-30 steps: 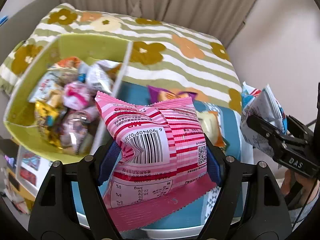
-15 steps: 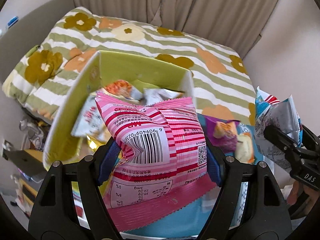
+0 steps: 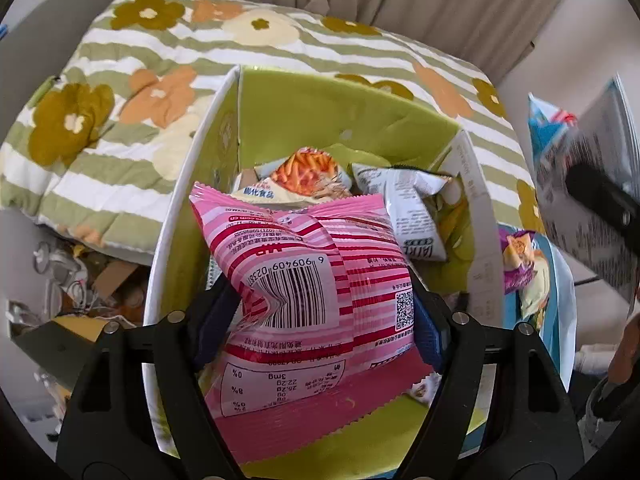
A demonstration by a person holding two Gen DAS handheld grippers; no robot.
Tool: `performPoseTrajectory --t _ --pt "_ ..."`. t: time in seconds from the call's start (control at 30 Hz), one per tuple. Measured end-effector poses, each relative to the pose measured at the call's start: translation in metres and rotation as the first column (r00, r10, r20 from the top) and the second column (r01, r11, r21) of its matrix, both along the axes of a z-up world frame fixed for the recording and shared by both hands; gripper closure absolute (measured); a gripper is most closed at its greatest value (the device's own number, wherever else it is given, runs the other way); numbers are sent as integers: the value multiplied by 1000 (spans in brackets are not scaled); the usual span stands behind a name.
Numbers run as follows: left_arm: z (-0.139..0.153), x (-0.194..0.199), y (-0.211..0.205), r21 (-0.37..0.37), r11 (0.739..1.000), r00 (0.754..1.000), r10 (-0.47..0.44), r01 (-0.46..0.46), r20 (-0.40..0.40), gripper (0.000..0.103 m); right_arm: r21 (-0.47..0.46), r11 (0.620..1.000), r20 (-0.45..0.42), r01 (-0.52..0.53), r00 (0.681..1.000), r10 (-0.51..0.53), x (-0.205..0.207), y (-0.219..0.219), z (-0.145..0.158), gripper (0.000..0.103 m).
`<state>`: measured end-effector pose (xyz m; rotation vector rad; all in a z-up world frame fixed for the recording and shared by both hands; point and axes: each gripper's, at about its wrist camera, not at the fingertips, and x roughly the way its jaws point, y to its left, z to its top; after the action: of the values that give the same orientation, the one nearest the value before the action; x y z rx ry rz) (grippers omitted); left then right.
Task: Organize snacks
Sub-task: 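Carry the pink striped and shrimp-chip bags over the box and release them inside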
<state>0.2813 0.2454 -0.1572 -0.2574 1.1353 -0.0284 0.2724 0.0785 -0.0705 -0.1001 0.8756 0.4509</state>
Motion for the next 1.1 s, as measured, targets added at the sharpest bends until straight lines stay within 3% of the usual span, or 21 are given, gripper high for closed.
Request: performPoseTrajectory --t 0.07,0.13,0.3,0.63,0.73,0.83,0.87,1.1 --pt "-6 1 3 1 999 999 -38 38 -11 22 -9 1000 -7 4 1000 -4 5 9 -3 32" --pt "-7 -2 1 32 997 998 -64 64 -4 0 -15 1000 -18 6 1000 -6 10 18 -7 32" --pt "-2 -15 3 66 990 992 -125 123 27 0 -25 1000 -38 11 999 -12 16 31 -16 31" --pt "9 -17 21 12 988 985 -152 152 77 0 -79 997 -79 15 997 -21 44 52 -39 30" --pt "11 -13 21 11 986 982 -168 167 84 0 -84 996 -88 13 996 -20 52 60 -47 25" --pt "12 -11 21 16 984 980 -179 178 89 0 -62 998 -82 18 996 -23 57 66 -51 10" --pt "13 -10 21 21 983 979 -183 182 91 0 -55 998 -78 18 997 -22 56 67 -52 1" --pt "10 -11 18 33 979 975 -205 203 87 0 -50 999 -43 0 999 -2 37 70 -56 0"
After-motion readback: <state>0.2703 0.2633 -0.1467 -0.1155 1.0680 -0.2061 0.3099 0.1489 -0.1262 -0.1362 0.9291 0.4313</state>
